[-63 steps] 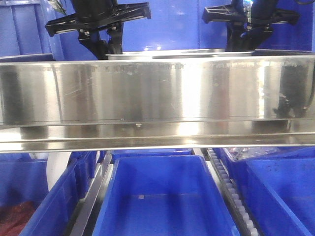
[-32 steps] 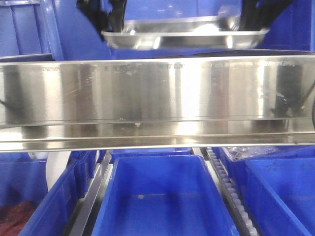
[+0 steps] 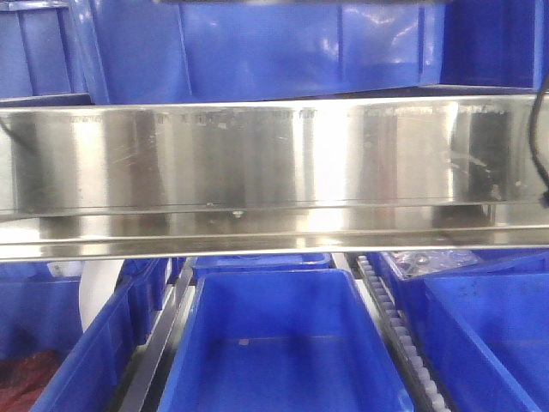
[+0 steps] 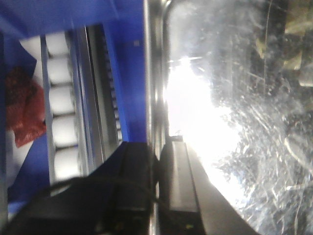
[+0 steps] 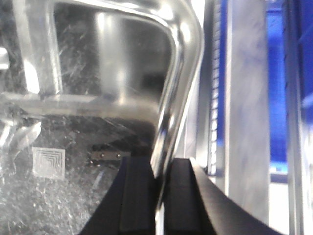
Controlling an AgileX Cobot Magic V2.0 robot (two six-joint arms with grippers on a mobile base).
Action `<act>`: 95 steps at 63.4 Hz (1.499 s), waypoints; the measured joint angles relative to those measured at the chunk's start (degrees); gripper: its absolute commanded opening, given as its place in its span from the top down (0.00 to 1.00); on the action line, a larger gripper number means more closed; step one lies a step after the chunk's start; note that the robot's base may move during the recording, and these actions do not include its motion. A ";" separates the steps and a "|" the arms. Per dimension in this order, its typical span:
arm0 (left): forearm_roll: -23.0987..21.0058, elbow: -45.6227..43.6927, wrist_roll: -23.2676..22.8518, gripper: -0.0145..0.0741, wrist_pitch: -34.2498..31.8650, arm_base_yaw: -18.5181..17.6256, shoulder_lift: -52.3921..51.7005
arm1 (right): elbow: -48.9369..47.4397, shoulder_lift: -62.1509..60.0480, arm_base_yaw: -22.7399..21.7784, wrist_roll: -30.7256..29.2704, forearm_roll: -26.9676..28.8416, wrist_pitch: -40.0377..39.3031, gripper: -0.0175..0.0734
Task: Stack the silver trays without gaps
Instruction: 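Pull the held tray up out of the bin toward the robot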
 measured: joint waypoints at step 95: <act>-1.45 19.97 -3.41 0.88 -3.63 -1.14 -14.41 | 8.46 -5.51 7.20 2.44 -1.61 -2.64 0.74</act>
